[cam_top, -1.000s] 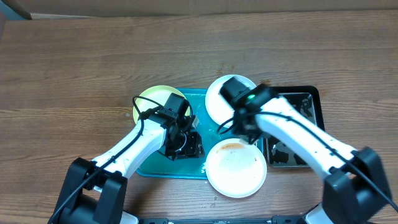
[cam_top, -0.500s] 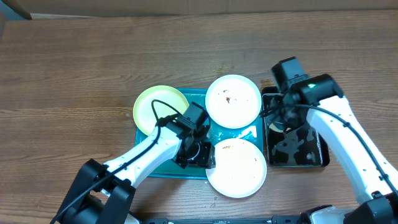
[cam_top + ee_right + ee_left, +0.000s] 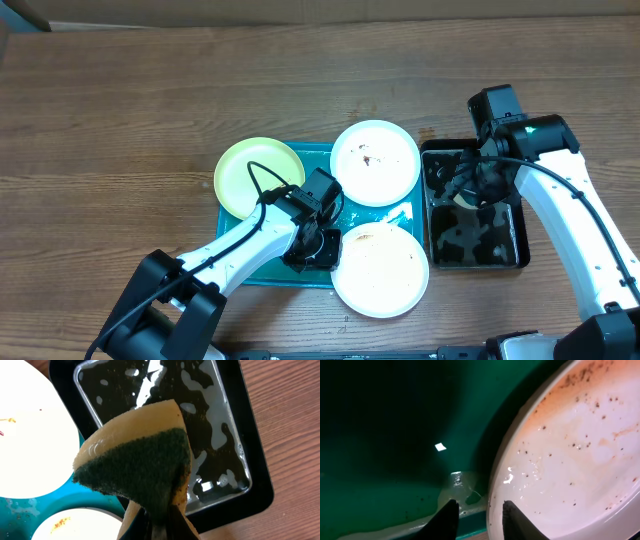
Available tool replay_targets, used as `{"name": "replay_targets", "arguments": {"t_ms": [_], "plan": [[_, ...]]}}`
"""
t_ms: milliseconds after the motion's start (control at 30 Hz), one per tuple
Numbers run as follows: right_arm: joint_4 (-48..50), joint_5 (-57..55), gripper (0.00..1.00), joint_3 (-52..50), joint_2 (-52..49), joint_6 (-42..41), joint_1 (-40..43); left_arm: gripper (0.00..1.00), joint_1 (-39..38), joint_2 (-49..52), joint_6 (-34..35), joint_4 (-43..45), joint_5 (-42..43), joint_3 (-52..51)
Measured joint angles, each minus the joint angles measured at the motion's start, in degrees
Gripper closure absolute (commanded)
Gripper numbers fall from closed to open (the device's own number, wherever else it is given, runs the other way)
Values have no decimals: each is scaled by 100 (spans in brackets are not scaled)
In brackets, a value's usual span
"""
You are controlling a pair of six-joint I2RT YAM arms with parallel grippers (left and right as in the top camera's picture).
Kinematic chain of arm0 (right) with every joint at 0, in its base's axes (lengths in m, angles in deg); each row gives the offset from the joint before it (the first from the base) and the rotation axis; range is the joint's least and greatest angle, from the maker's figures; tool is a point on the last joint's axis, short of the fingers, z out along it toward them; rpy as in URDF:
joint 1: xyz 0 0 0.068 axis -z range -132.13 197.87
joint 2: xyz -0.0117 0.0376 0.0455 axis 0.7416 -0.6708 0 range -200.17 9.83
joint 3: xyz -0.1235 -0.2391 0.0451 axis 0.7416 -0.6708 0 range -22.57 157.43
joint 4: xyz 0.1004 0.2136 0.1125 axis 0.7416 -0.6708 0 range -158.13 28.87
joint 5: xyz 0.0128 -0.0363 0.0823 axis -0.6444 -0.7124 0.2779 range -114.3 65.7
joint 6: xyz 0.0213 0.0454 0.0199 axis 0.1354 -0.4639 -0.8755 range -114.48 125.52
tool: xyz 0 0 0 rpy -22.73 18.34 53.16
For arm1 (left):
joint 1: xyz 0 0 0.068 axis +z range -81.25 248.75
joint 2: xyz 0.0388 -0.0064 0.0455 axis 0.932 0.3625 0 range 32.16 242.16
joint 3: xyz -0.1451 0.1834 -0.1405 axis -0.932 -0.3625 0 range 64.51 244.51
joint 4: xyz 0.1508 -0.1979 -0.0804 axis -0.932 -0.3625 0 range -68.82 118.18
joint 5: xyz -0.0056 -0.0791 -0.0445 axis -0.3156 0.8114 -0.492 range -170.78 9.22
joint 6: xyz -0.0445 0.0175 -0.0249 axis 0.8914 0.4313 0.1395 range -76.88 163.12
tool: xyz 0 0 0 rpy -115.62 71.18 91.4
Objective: Clean dirty plates on tray and stack at the side
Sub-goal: 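Lift the cleaned white plate off the tray with left gripper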
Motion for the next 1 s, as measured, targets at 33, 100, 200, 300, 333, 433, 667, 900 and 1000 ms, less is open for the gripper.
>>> {"name": "replay_targets", "arguments": {"t_ms": [33, 100, 200, 300, 333, 433, 667, 900, 1000], "plan": [[7, 0, 96, 0, 0, 4, 2, 89, 0, 0, 35, 4, -9, 0], [7, 2, 96, 0, 0, 4, 11, 95, 0, 0, 39, 13, -7, 0], [0, 4, 96, 0, 0, 7, 26, 96, 0, 2, 42, 17, -24, 0], [-13, 7, 96, 0, 0, 4, 26, 96, 0, 2, 42, 15, -26, 0], [-17, 4, 96, 0, 0, 4, 26, 96, 0, 2, 42, 15, -26, 0], [-24, 4, 96, 0, 0, 7, 26, 96, 2, 2, 42, 17, -50, 0], [-28, 7, 96, 0, 0, 7, 26, 96, 297, 2, 42, 61, -96, 0], [-48, 7, 96, 0, 0, 26, 26, 96, 581, 0, 39, -79, -245, 2], [-52, 7, 96, 0, 0, 24, 26, 96, 697, -22, 37, -476, -509, 94]]}}
